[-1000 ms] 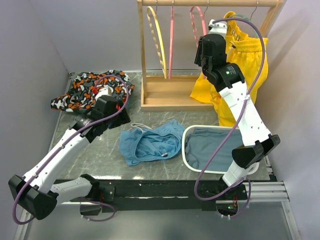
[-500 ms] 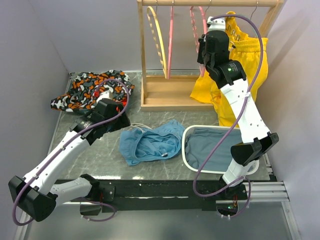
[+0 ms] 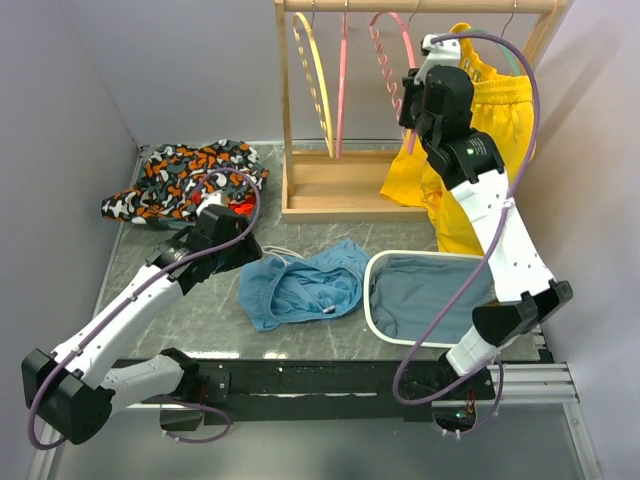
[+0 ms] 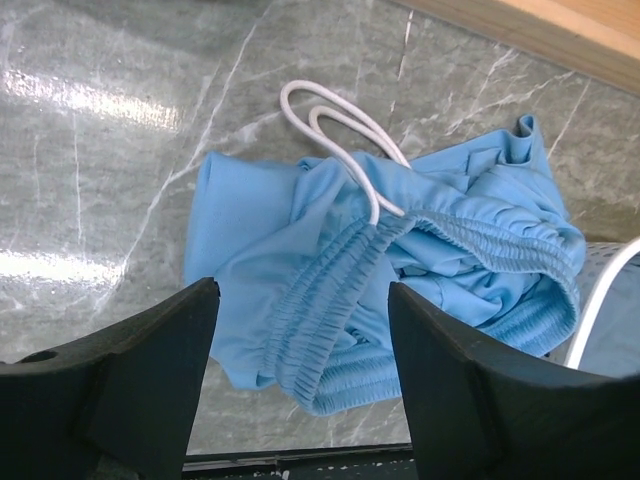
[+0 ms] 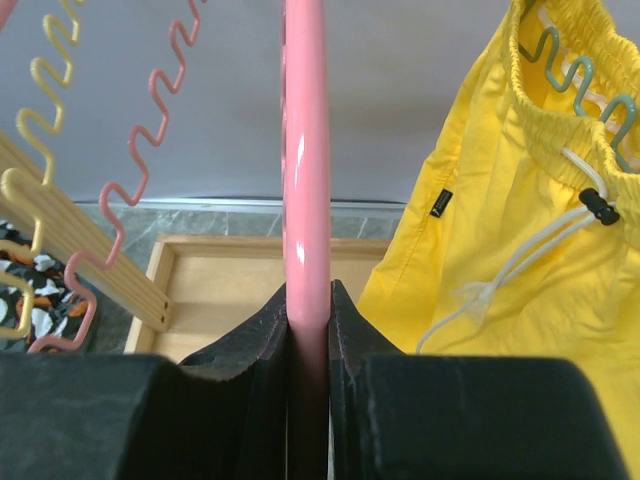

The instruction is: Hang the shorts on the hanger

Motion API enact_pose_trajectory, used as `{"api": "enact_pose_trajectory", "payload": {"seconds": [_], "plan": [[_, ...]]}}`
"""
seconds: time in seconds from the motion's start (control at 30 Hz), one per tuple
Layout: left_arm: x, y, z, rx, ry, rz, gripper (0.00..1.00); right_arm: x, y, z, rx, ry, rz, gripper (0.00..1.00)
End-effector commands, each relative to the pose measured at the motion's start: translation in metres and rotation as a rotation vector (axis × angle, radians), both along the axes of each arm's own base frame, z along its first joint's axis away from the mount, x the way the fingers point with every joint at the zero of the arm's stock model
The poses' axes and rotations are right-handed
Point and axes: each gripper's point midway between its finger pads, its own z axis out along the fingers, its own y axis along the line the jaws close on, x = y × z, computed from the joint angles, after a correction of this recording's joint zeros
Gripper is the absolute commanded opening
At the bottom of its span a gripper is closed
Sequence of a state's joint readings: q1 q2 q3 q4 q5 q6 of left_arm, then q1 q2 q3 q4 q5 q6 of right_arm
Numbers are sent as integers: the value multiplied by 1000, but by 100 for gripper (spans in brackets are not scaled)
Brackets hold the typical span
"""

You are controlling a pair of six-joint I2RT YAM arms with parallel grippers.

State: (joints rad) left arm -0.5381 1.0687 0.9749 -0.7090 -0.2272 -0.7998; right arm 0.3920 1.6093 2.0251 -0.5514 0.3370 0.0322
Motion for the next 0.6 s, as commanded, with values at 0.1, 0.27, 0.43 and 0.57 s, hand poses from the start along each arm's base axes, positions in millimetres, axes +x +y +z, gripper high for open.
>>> {"api": "enact_pose_trajectory", "payload": {"seconds": [0.1,0.27,0.43,0.57], "plan": [[1,-8,-26,-6,49,7,71,-37,-13,73,95,-233,20,0],[-7,-19,-40,21,76,-14,70,-40,-15,80,90,-261,22,0],[-16,-31,-52,51,103,-30,70,-41,-14,82,93,-267,31,0],[-22,-32,-62,78,120,-32,70,-44,-14,80,99,-276,39,0]]}}
